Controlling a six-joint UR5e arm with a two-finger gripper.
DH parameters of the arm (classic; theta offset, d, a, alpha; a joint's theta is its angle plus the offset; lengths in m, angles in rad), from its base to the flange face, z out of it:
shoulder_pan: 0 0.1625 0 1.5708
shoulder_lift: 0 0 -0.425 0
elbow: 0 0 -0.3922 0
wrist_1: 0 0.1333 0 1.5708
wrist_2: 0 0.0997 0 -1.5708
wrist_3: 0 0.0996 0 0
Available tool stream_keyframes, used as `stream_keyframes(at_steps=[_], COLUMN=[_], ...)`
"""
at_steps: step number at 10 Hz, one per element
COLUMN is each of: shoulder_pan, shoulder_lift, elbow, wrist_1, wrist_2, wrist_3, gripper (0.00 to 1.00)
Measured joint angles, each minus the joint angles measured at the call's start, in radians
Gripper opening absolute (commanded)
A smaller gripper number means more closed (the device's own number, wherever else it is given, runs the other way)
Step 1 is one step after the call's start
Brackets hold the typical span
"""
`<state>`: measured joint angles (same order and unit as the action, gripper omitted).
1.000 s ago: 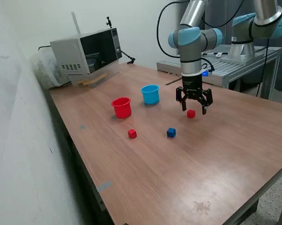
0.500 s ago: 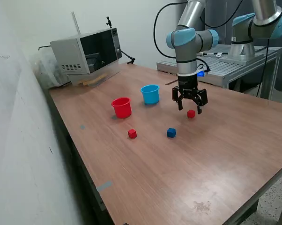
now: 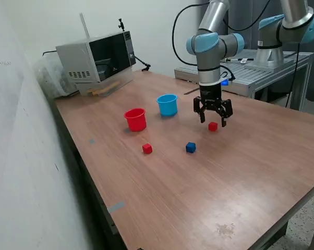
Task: Place red objects in the red bin, and blue objects in the blue bin.
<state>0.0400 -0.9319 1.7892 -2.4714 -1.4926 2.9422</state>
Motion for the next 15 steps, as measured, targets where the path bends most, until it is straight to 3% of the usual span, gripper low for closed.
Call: stream_keyframes(at_steps=[7, 12, 15], shoulder_pan=[0.0, -0.003, -0.071], shoulder_lift=[-0.01, -0.172, -0.212], elbow=[0.013, -0.016, -0.071], wrist_1=[0.002, 0.062, 0.092], wrist_2=[-0.027, -0.04, -0.042], wrist_3=[-0.002, -0.003, -0.003], gripper=[0.0, 0.0, 0.0])
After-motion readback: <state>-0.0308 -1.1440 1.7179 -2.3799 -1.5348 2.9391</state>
